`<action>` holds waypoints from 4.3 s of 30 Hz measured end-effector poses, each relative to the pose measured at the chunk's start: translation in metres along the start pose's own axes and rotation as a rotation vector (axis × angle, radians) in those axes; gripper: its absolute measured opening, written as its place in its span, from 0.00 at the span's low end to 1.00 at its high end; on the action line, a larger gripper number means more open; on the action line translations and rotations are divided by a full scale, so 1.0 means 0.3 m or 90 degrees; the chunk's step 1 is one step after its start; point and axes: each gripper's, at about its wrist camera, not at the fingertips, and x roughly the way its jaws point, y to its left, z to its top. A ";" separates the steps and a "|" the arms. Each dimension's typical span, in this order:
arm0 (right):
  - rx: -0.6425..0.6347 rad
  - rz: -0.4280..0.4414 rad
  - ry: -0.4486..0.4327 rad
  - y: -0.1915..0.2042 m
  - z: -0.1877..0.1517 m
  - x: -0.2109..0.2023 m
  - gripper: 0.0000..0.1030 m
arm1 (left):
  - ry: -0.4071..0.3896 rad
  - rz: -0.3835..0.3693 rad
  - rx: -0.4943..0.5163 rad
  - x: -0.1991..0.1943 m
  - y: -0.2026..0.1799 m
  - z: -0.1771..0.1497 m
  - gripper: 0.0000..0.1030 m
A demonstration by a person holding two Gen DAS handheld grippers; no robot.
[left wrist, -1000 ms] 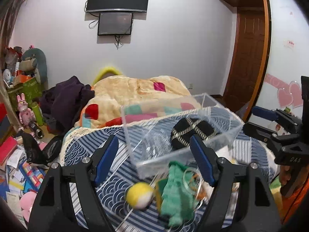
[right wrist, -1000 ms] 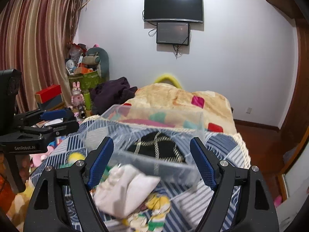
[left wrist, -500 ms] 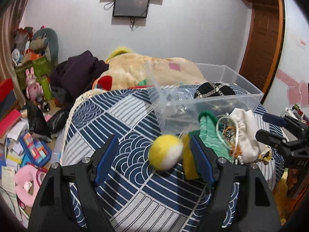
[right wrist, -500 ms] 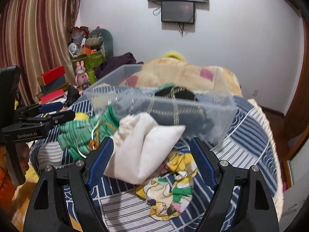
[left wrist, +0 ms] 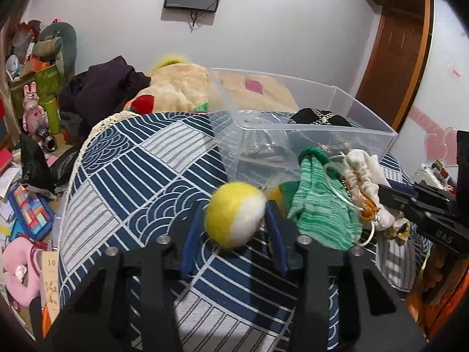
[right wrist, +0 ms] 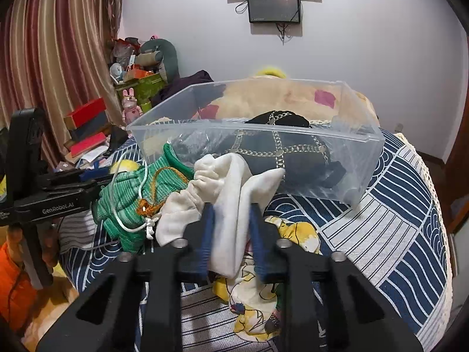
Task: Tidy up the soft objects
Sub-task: 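Grasp the felt ball with the left gripper while the right grasps the white pouch, then drop the felt ball and white pouch into the clear box with both grippers, then grasp the green glove with the left gripper while the right grasps the floral scrunchie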
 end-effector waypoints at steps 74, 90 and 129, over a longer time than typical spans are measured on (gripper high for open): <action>0.032 -0.096 -0.125 -0.111 0.285 -0.045 0.10 | -0.040 -0.005 0.103 0.103 -0.211 0.330 0.35; -0.027 -0.074 0.023 -0.090 0.240 0.094 0.29 | 0.039 -0.027 0.086 0.172 -0.195 0.325 0.58; 0.020 -0.075 0.042 -0.065 -0.061 -0.053 0.63 | -0.001 -0.045 0.122 -0.040 -0.259 -0.010 0.40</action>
